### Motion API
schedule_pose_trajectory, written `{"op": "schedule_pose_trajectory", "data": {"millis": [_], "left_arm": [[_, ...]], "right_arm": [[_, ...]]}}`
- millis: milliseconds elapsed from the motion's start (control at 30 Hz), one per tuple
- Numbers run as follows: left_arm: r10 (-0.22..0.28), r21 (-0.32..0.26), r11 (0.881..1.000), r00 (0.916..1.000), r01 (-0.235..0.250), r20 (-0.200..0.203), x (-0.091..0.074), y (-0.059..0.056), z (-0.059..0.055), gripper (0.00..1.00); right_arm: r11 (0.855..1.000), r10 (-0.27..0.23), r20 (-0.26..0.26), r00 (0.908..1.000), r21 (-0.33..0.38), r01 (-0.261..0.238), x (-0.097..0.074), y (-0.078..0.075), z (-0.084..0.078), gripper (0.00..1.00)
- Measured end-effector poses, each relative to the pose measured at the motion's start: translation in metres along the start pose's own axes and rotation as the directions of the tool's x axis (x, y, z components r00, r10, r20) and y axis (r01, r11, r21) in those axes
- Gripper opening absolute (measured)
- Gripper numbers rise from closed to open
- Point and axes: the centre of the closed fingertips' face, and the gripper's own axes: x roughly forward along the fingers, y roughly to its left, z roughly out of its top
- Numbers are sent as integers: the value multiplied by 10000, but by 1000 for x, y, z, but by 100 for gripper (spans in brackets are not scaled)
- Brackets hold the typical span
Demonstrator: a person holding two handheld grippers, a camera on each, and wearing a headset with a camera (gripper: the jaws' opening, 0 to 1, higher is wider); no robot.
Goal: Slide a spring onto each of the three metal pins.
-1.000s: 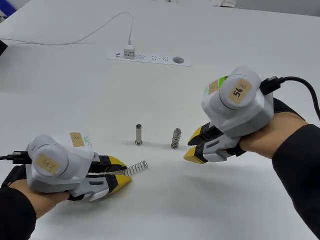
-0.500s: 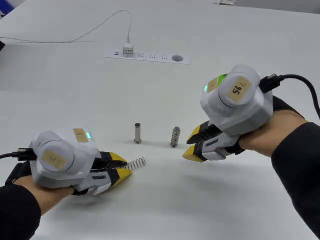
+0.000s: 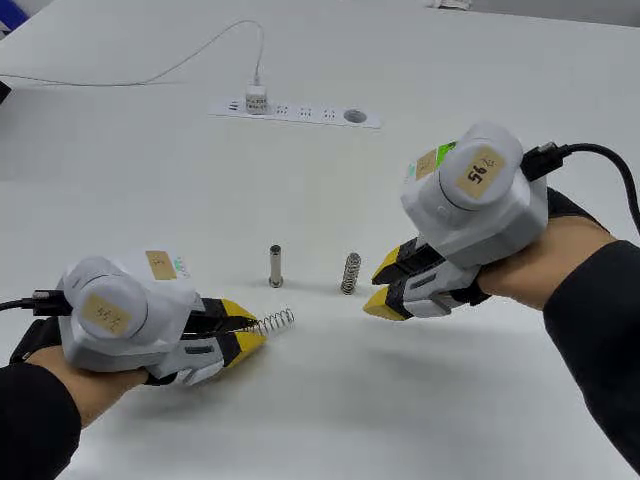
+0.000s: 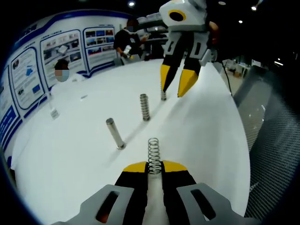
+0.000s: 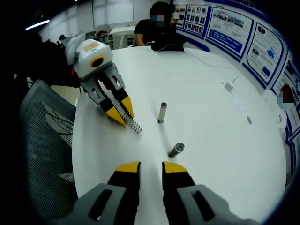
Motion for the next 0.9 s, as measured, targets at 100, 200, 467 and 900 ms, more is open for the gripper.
{"op": "schedule_pose_trajectory", "data": {"millis": [100, 200, 467, 900], "left_arm": [[-166, 175, 9997, 9997, 164, 150, 0, -5, 8, 10], [-299, 366, 9989, 9992, 288, 284, 1, -9, 16, 10], [-520, 743, 9961, 9967, 473, 618, 1, -15, 35, 10], [-956, 1133, 9900, 9901, 839, 1023, -2, -27, 53, 10]], "right_arm": [[10000, 76, 132, 9999, 29, -77, -1, 2, 3, 19], [9999, 144, 175, 9997, -27, -143, -1, 3, 5, 19], [9993, 371, 347, 9987, -116, -368, -2, 8, 10, 19], [9945, 974, 562, 9937, -453, -949, -1, 23, 18, 19]]}}
